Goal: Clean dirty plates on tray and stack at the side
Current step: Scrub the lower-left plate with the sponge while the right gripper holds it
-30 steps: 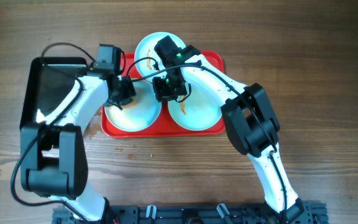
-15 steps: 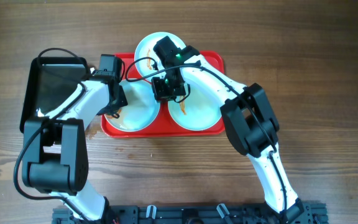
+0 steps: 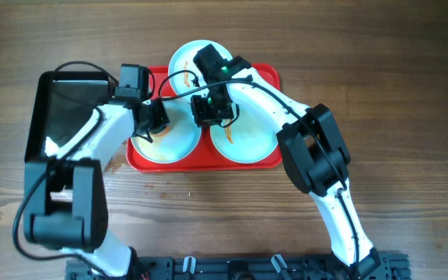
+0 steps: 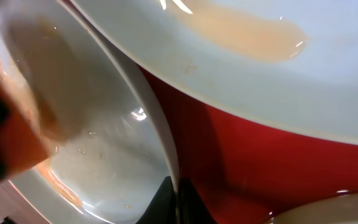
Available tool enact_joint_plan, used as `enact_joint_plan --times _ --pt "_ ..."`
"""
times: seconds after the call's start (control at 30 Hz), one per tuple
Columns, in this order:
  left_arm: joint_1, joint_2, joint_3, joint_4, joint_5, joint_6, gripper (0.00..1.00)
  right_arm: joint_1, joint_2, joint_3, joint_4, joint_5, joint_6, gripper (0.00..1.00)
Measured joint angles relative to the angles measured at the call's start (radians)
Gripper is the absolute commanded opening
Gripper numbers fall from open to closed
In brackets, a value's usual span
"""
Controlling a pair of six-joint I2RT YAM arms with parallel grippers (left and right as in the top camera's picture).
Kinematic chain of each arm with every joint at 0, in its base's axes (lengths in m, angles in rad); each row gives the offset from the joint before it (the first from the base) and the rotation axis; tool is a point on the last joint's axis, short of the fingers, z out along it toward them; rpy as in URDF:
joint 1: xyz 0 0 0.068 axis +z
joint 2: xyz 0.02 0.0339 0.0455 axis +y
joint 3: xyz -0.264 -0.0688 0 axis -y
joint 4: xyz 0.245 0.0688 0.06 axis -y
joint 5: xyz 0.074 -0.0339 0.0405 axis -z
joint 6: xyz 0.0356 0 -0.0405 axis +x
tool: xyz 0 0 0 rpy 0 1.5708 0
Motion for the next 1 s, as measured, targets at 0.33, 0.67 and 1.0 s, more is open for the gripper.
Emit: enact_joint_plan --times 0.33,0.67,1.0 --pt "-0.003 0.058 0.006 0.030 -0.108 0.000 0.04 0.000 0.000 0.000 -0.006 0.000 0.003 0.04" --pt "0.075 -0.024 0.004 -0.223 -0.125 -0.023 0.04 0.002 0.000 0.000 -0.011 0.001 0.004 0.04" --pt "0.071 -0.278 -0.007 -0.191 0.010 -0.036 0.04 0.002 0.000 0.000 0.009 0.011 0.033 0.04"
